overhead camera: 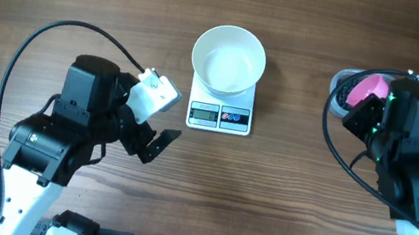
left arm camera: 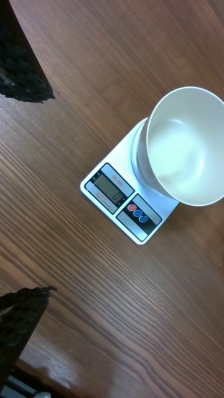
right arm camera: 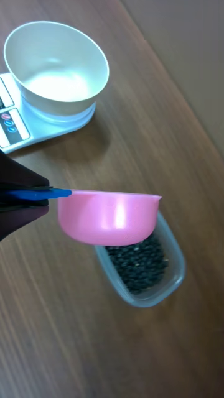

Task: Scoop item into bowl and weigh 150g on scale
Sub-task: 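Dip the scoop into the beans with the right gripper and lift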

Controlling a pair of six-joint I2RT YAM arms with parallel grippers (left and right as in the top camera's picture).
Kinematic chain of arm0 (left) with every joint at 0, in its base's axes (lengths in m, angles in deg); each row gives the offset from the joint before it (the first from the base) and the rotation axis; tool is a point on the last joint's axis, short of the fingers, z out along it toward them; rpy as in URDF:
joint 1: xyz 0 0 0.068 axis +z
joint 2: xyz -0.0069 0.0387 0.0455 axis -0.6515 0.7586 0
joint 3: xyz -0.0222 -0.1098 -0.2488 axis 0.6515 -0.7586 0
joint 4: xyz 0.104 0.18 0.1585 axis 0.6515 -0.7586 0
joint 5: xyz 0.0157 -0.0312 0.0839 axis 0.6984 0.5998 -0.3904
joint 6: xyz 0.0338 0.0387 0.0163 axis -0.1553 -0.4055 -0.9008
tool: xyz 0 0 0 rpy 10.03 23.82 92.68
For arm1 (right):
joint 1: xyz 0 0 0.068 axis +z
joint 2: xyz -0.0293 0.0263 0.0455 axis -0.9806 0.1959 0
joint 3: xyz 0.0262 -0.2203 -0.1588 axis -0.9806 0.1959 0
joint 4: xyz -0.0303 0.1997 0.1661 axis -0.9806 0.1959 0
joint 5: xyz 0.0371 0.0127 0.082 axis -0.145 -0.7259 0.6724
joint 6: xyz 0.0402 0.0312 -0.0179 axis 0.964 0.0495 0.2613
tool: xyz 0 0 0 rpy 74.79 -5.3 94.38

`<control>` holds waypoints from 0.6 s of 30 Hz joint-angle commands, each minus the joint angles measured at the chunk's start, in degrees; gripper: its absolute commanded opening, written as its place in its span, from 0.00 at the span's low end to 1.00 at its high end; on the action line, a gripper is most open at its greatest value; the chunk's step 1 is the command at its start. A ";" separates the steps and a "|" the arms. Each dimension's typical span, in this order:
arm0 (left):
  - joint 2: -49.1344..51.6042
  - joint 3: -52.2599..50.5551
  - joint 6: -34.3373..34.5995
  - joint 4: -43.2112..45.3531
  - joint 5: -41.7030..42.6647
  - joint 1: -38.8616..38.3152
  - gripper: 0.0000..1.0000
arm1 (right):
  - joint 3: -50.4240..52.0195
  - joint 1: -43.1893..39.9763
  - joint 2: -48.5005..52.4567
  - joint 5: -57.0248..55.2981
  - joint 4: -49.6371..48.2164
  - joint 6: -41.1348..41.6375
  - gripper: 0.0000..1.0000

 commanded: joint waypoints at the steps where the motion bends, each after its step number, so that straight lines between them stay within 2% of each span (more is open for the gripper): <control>1: 0.15 1.42 0.33 0.09 0.72 0.39 1.00 | -0.39 -0.20 3.91 0.96 -1.95 -13.29 0.04; 4: 0.15 1.42 0.33 0.09 0.72 0.42 1.00 | -0.39 -0.20 8.26 -7.32 -2.08 -18.64 0.04; 8: 0.15 1.42 0.33 0.09 0.72 0.42 1.00 | -0.37 -0.20 12.55 -13.88 -6.49 -23.10 0.04; 10: 0.15 1.42 0.33 0.09 0.72 0.42 1.00 | -0.37 -0.20 15.89 -14.25 -7.61 -28.94 0.04; 13: 0.15 1.42 0.33 0.09 0.72 0.42 1.00 | -0.37 -0.20 21.29 -18.25 -7.65 -29.92 0.04; 18: 0.15 1.42 0.33 0.09 0.72 0.42 1.00 | -0.37 -0.83 28.00 -18.21 -9.84 -30.49 0.04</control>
